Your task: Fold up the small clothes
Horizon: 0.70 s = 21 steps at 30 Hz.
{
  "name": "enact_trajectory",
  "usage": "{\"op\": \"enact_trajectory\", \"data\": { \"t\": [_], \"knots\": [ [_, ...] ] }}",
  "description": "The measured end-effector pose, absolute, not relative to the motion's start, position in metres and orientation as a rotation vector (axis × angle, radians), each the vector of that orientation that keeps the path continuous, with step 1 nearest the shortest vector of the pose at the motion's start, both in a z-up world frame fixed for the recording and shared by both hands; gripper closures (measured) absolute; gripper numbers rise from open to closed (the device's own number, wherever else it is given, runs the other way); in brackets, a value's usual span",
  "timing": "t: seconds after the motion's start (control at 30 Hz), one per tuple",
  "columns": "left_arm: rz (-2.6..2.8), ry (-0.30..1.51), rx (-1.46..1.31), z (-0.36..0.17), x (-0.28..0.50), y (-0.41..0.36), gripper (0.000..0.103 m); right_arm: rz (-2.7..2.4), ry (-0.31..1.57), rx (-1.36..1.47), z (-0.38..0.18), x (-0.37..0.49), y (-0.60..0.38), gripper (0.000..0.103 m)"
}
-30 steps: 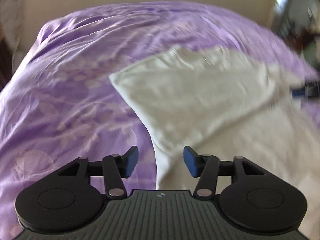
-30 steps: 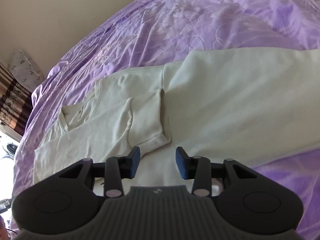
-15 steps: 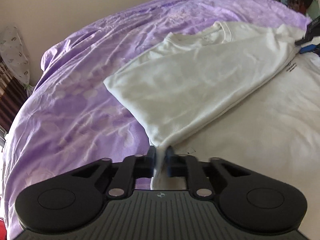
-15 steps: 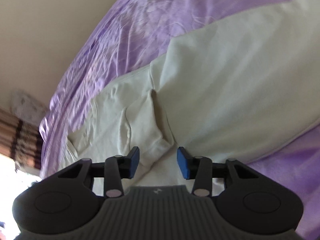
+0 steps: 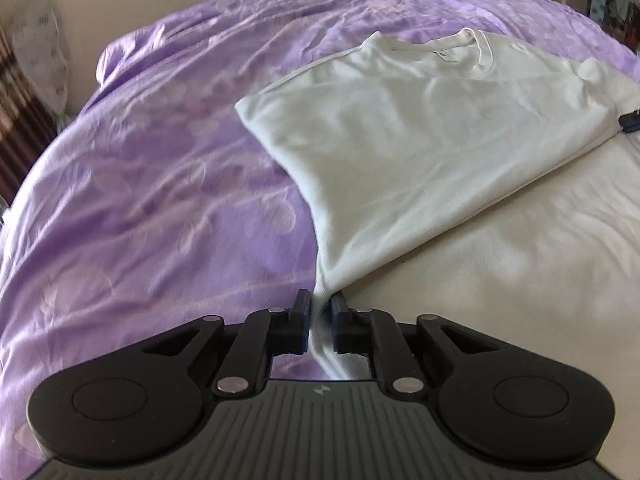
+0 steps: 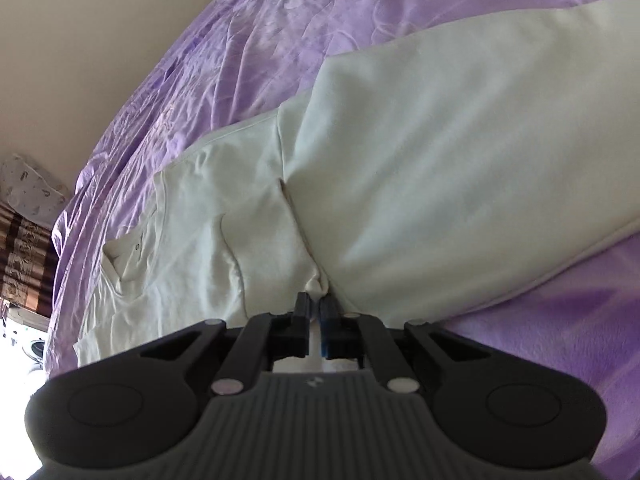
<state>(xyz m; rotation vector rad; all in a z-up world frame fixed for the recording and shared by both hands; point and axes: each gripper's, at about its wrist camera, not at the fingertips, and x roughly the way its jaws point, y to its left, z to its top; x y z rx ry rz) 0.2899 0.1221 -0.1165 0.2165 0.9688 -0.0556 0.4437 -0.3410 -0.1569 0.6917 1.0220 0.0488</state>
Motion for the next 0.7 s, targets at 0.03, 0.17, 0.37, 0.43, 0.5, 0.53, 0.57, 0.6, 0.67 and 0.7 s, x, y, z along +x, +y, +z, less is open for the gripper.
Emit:
{"op": "enact_trajectory", "data": {
  "t": [0.03,0.17,0.37,0.43,0.5,0.53,0.57,0.6,0.67,0.7],
  "knots": [
    [-0.059,0.986,0.197,-0.115,0.289,0.126,0.086,0.05,1.022,0.677,-0.155,0.445,-0.339,0.103],
    [-0.061,1.026,0.113,-0.105,0.279,0.143,0.084,0.042,1.036,0.62,-0.147,0.445,-0.336,0.096],
    [-0.007,1.045,0.131,-0.09,0.261,0.154,0.084,0.048,1.017,0.575,-0.124,0.426,-0.353,0.088],
    [0.004,1.015,0.119,-0.077,0.254,0.156,0.084,0.054,1.0,0.554,-0.109,0.416,-0.363,0.08],
    [0.017,0.977,0.1,-0.062,0.249,0.154,0.082,0.065,0.979,0.524,-0.092,0.405,-0.375,0.078],
    [0.028,0.964,0.087,-0.055,0.249,0.153,0.08,0.068,0.969,0.514,-0.084,0.399,-0.381,0.078],
    [0.039,0.948,0.073,-0.047,0.248,0.151,0.079,0.07,0.958,0.507,-0.076,0.393,-0.388,0.074],
    [0.045,0.928,0.061,-0.039,0.248,0.148,0.075,0.063,0.943,0.5,-0.066,0.385,-0.397,0.068],
    [0.056,0.891,0.063,-0.024,0.25,0.139,0.068,0.036,0.916,0.483,-0.047,0.37,-0.415,0.067],
    [0.068,0.875,0.078,-0.018,0.252,0.133,0.064,0.022,0.902,0.483,-0.039,0.362,-0.427,0.067]
  ]
}}
